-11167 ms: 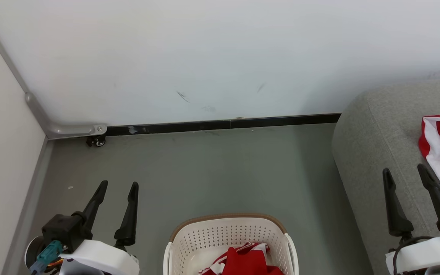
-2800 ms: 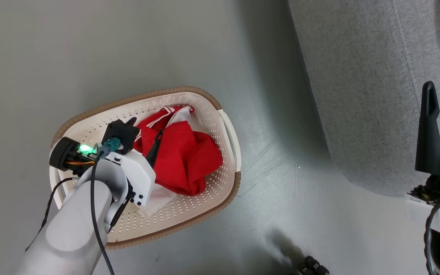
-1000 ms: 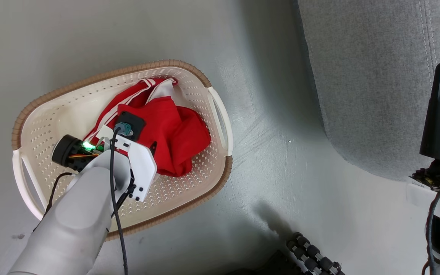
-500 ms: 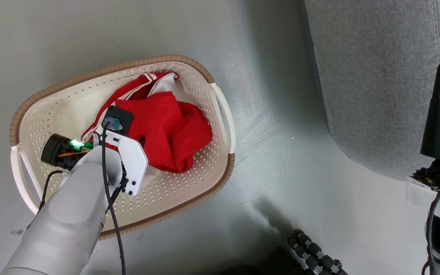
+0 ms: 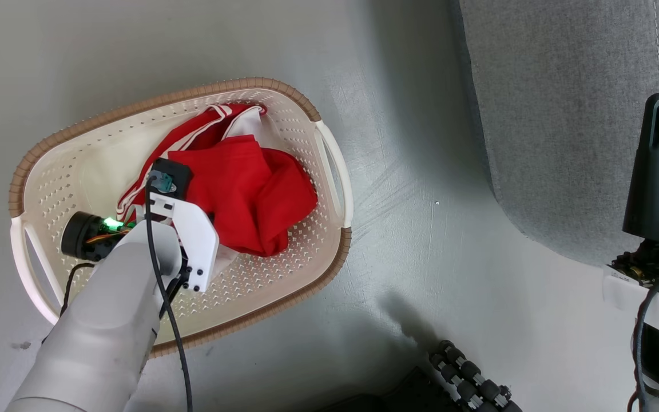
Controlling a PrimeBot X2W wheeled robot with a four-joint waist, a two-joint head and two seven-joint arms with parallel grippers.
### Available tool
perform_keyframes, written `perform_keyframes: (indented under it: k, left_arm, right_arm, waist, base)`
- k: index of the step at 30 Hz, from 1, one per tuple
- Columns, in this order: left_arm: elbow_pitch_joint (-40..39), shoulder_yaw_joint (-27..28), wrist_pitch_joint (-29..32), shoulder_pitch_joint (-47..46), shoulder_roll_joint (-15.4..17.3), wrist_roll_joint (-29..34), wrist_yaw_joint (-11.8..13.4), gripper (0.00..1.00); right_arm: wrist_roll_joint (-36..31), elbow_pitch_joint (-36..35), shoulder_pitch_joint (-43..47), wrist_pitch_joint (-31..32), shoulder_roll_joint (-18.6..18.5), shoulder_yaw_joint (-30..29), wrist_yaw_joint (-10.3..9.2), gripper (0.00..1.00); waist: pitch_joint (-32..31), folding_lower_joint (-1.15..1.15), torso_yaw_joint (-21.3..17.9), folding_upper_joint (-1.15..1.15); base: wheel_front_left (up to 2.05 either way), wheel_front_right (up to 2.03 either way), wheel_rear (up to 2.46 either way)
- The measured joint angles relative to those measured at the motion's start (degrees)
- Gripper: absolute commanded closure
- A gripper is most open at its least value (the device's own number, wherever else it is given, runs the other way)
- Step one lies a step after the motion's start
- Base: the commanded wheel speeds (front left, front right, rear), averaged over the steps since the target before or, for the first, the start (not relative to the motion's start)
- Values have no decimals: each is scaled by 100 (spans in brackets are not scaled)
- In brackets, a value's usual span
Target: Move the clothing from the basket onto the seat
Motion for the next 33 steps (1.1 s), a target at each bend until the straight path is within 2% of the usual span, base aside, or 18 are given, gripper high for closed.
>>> perform_keyframes:
  k: [10, 20, 27, 28, 29, 30, 33]
  left_arm:
    - [57, 44, 37, -110, -40, -38, 45, 0]
    - [170, 71, 185, -110, -209, -303, -293, 0]
    - [179, 76, 178, -110, -192, -337, -299, 0]
    - [182, 71, 172, -111, -189, -336, -301, 5]
    - [182, 68, 126, -111, -183, -336, -307, 72]
    - [178, 68, 93, -112, -179, -336, -312, 100]
    - [178, 69, 79, -112, -176, -337, -348, 100]
  right_arm:
    - [0, 19, -1, -35, 0, 0, 0, 0]
    - [-1, 19, -5, -59, 0, -12, 0, 0]
    - [-1, 20, -5, -86, 0, -58, 0, 0]
    - [-1, 20, -5, -87, 0, -62, 0, 0]
    - [-1, 20, -5, -94, 0, -64, 0, 0]
    - [-1, 20, -7, -112, 0, -65, 0, 0]
    - [-1, 21, -10, -116, 0, -66, 0, 0]
  waist:
    - [41, 0, -1, 0]
    - [57, 0, -13, 0]
    - [42, 0, -15, 0]
    - [39, 0, -16, 0]
    - [36, 0, -16, 0]
    - [33, 0, -15, 0]
    - [22, 0, -14, 0]
  base:
    - [0, 0, 0]
    - [0, 0, 0]
    - [0, 0, 0]
    - [0, 0, 0]
    - [0, 0, 0]
    - [0, 0, 0]
    - [0, 0, 0]
